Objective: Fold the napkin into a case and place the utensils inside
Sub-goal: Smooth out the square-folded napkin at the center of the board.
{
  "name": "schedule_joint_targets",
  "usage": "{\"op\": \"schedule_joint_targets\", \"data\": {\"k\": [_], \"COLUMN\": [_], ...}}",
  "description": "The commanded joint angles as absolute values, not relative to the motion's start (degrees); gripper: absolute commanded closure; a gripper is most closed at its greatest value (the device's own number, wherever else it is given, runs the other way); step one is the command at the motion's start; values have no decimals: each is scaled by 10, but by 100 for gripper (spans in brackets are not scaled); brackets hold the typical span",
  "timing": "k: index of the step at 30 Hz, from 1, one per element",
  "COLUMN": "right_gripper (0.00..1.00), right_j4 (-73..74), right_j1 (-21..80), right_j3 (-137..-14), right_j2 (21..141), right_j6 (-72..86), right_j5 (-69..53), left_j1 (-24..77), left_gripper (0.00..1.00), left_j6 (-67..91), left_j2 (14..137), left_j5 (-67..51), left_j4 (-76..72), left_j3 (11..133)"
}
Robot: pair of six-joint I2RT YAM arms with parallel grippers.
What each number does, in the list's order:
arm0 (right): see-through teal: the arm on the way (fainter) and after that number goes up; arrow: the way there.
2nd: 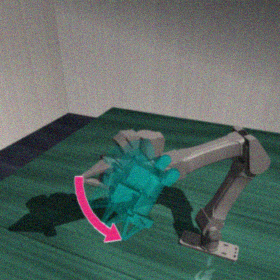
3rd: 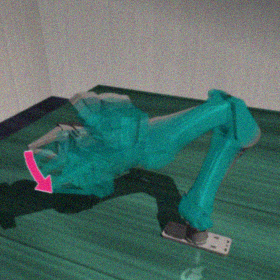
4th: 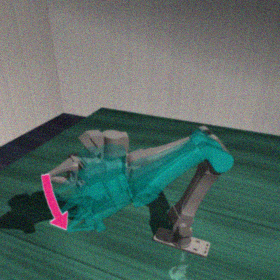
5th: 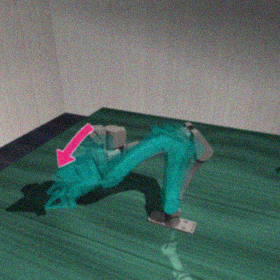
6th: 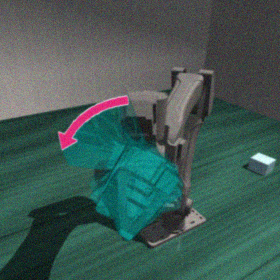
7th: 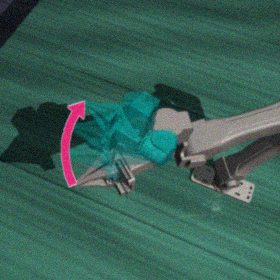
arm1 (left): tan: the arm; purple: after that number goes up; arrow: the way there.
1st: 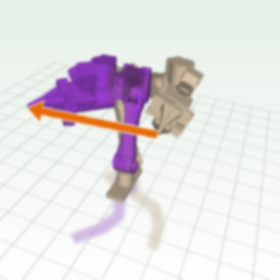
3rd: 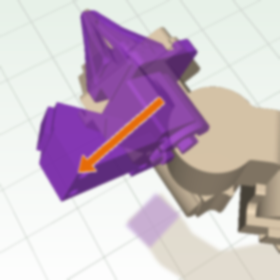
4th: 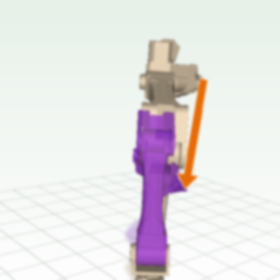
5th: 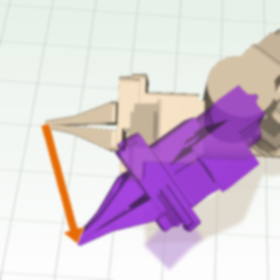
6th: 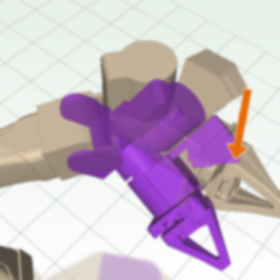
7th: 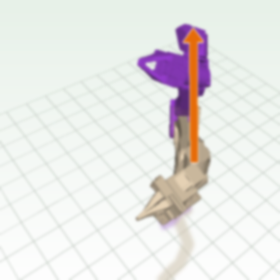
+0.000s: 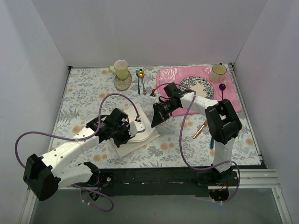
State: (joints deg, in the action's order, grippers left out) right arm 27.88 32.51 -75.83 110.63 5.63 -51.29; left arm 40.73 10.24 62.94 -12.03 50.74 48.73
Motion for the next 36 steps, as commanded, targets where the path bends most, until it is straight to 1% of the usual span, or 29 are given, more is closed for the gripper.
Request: {"op": "schedule_joint_targets", "data": {"k": [1,5,15,18,24,25,27,28,31,36], "right_gripper": [99,99,99,99,99,93,78,62,46,45], "right_j4": [293,287,273,267,269,272,275,273,254,218], "right_j1": [330,330,330,330,323,323,323,322,315,306], "right_j3": [-752,-750,-772,-800,-856,-861,-873,-874,-861,-810], "right_j2": [1121,1160,1215,1236,1244,1240,1231,1217,1174,1108], "right_j6": [34,32,28,32,30,27,24,24,31,59], "right_j5": [-493,-474,-422,-414,-422,-427,-445,-451,-468,-474], "left_j1": [409,409,401,379,323,322,322,321,322,321], "left_gripper": [100,100,100,100,100,100,100,100,100,100], "left_j6": [100,105,104,95,63,63,64,69,76,70], "left_j2": [628,639,706,726,747,745,739,739,735,731], "left_j5": [-155,-159,-109,-97,-133,-136,-158,-167,-188,-197], "left_j4": [484,449,346,320,329,330,343,348,366,380], "left_j3": [441,402,338,337,366,377,388,402,416,411]}}
